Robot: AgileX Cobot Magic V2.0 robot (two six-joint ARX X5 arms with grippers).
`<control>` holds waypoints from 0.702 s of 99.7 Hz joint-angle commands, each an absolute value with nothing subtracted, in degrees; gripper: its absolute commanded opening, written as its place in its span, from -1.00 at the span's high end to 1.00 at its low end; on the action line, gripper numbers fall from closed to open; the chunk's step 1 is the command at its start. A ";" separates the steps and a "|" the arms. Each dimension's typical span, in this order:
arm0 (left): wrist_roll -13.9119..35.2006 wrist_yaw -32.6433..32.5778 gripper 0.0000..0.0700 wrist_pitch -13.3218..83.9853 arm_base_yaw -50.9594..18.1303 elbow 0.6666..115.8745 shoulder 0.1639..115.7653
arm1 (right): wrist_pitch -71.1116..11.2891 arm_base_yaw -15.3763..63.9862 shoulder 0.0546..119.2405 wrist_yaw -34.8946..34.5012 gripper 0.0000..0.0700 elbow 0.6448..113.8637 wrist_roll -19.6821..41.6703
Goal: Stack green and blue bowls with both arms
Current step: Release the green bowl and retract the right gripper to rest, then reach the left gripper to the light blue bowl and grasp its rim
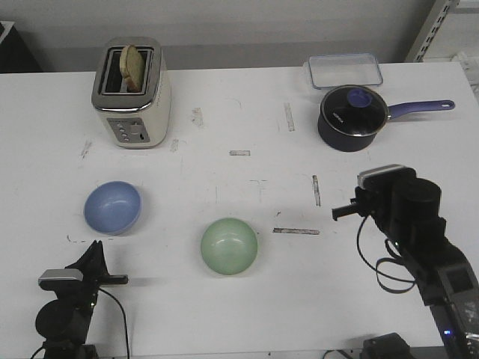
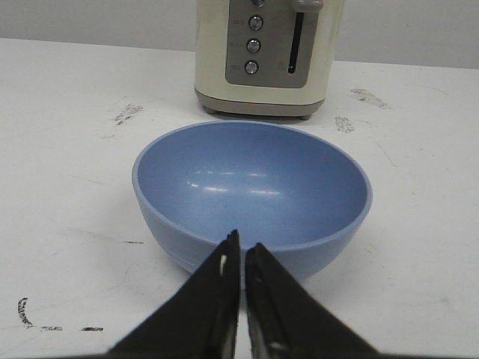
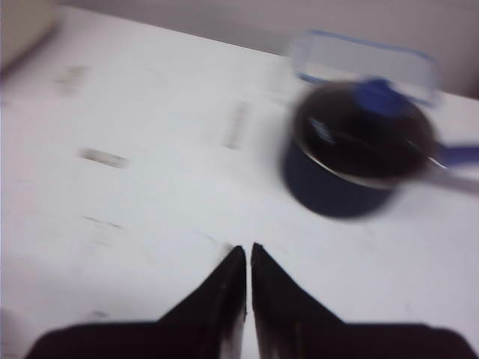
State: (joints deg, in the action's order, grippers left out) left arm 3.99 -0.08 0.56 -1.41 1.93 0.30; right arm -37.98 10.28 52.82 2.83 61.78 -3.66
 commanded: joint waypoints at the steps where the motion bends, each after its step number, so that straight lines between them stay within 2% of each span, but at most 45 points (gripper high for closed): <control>1: 4.12 -0.08 0.99 -0.08 -1.41 0.78 0.19 | -36.05 7.62 49.15 2.74 1.00 56.60 -4.95; 16: 4.16 -0.05 0.99 -0.08 -1.41 0.78 0.19 | -30.09 3.18 38.00 -0.62 1.00 43.29 -4.89; 33: 4.19 -0.05 0.99 -0.23 -1.41 0.82 0.19 | -23.20 2.20 27.57 -3.86 1.00 32.25 -4.60; 53: 6.66 -0.19 0.99 -0.34 -1.41 2.87 0.19 | -22.72 2.17 23.24 -4.51 1.00 29.54 -4.54; 70: 7.16 -0.23 0.99 -1.23 -1.41 10.79 0.58 | -22.70 2.20 23.38 -4.54 1.00 29.54 -4.54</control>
State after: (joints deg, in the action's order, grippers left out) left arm 6.63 -0.10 1.34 -1.41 5.85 0.47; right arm -23.27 2.17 23.11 -4.47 29.21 -4.49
